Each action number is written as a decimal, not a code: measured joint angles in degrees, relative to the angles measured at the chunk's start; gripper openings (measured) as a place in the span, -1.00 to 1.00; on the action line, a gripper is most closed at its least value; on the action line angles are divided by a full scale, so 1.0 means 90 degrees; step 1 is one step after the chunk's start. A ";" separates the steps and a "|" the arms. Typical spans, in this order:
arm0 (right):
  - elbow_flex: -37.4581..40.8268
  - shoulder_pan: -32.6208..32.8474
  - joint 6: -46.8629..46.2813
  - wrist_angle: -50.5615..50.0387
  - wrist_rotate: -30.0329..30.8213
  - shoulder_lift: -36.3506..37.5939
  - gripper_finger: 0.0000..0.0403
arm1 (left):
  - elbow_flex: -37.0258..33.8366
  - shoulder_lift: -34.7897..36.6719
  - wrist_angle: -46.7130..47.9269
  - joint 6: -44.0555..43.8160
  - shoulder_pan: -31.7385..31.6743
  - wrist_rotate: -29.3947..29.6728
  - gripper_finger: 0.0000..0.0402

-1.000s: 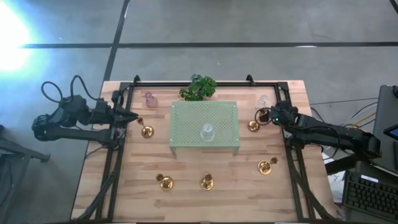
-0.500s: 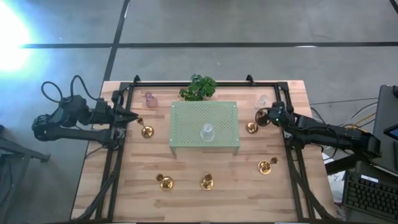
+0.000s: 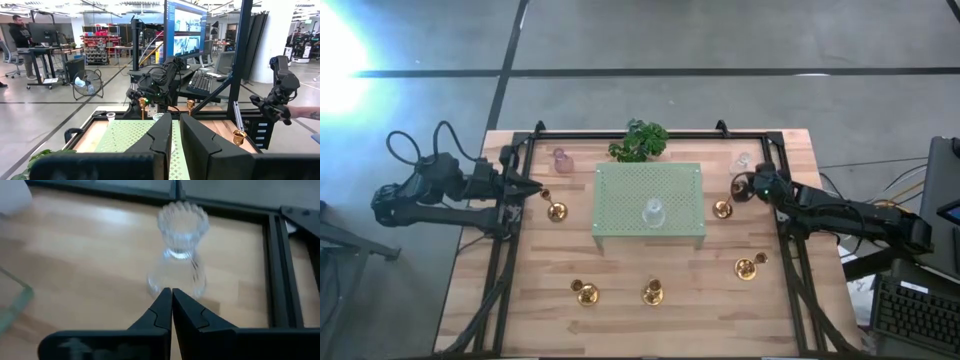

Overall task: Pick & Place candle stick holders
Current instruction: Put the transparent candle holder on the shelf

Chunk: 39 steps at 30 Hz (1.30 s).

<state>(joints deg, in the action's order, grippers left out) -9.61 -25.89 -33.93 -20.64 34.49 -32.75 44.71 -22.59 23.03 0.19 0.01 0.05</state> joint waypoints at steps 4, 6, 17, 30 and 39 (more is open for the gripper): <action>-0.0002 0.0000 0.0032 0.0291 0.0002 0.0000 -0.87 | 0.0001 -0.0001 0.0000 -0.0002 0.0001 0.0000 -0.77; -0.0002 -0.0002 0.0043 0.0284 0.0004 -0.0005 -0.77 | 0.0000 -0.0002 0.0000 0.0000 0.0001 -0.0002 -0.77; -0.0002 -0.0002 0.0250 0.0311 0.0377 -0.0401 -0.03 | 0.0000 -0.0002 0.0000 0.0000 0.0002 -0.0002 -0.77; -0.0006 -0.0222 0.0367 0.1578 0.0849 -0.1813 0.32 | 0.0002 -0.0001 0.0000 0.0000 0.0001 -0.0002 -0.77; -0.0009 -0.0665 0.0152 0.2567 0.0706 -0.2596 0.30 | 0.0001 -0.0001 0.0000 0.0000 0.0001 -0.0001 -0.77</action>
<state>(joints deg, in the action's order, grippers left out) -9.68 -31.88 -32.57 2.46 40.84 -56.11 44.71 -22.59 23.03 0.19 0.02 0.04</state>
